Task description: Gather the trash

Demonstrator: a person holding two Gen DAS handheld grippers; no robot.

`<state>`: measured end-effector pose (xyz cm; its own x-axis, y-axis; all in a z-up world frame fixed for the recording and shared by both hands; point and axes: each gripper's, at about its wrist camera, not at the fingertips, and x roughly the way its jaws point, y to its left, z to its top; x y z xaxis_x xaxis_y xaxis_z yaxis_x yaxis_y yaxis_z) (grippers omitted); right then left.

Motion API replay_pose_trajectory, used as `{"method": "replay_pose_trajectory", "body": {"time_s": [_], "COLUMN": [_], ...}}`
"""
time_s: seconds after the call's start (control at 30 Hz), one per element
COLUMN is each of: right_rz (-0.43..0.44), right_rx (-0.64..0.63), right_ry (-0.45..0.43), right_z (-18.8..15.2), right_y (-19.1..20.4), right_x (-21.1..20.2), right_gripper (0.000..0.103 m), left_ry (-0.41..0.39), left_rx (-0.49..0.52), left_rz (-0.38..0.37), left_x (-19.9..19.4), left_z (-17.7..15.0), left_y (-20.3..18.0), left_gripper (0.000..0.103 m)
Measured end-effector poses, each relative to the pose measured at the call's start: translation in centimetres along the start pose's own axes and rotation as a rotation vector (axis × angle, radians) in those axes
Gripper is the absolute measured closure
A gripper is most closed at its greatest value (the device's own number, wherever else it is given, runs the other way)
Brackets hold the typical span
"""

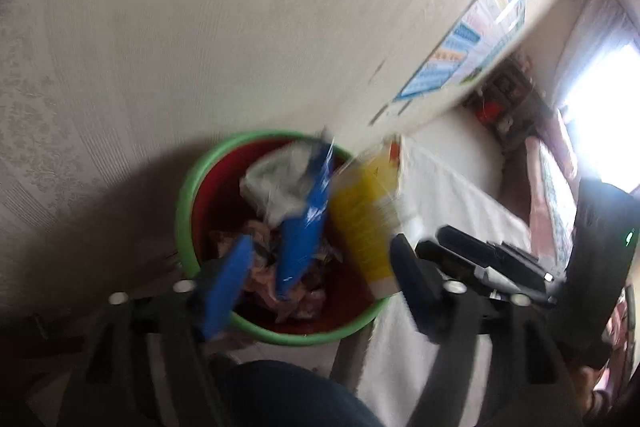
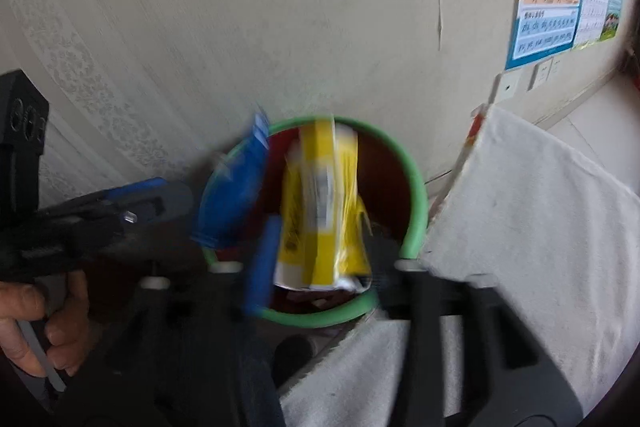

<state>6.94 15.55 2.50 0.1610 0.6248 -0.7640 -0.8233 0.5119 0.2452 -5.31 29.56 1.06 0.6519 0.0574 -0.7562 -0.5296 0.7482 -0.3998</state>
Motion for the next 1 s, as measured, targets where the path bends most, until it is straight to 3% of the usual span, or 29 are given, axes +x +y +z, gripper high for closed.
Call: {"method": "replay_pose_trajectory", "body": {"time_s": [0.1, 0.17, 0.4, 0.63, 0.7, 0.9, 1.0], "right_rz": [-0.017, -0.033, -0.114, -0.295, -0.353, -0.509, -0.579], "right_rx": [-0.018, -0.019, -0.005, 0.078, 0.108, 0.218, 0.286], "right_ry": [-0.024, -0.031, -0.052, -0.186, -0.227, -0.285, -0.319], "right_z": [-0.5, -1.0, -4.4, -8.7, -10.4, -15.5, -18.4], "right_y": [0.0, -0.5, -4.3, -9.7, -11.5, -16.6, -18.0], "right_x": [-1.1, -1.8, -5.4, -12.9, -15.3, -20.3, -22.2], "right_gripper": [0.015, 0.005, 0.005, 0.005, 0.005, 0.005, 0.005], "left_ry": [-0.028, -0.041, -0.081, -0.123, -0.133, -0.159, -0.129], "left_rx": [-0.026, -0.009, 0.142, 0.314, 0.351, 0.399, 0.401], "left_rz": [-0.002, -0.011, -0.033, -0.049, -0.101, -0.155, -0.203], "left_x": [-0.8, -1.2, -2.4, -2.1, -1.9, -0.6, 0.8], "left_z": [-0.2, -0.3, -1.7, -5.1, -6.6, -9.8, -11.4], "left_y": [0.3, -0.1, -5.2, -13.0, -14.9, -18.9, -20.0], "left_gripper": [0.016, 0.012, 0.008, 0.008, 0.008, 0.008, 0.008]}}
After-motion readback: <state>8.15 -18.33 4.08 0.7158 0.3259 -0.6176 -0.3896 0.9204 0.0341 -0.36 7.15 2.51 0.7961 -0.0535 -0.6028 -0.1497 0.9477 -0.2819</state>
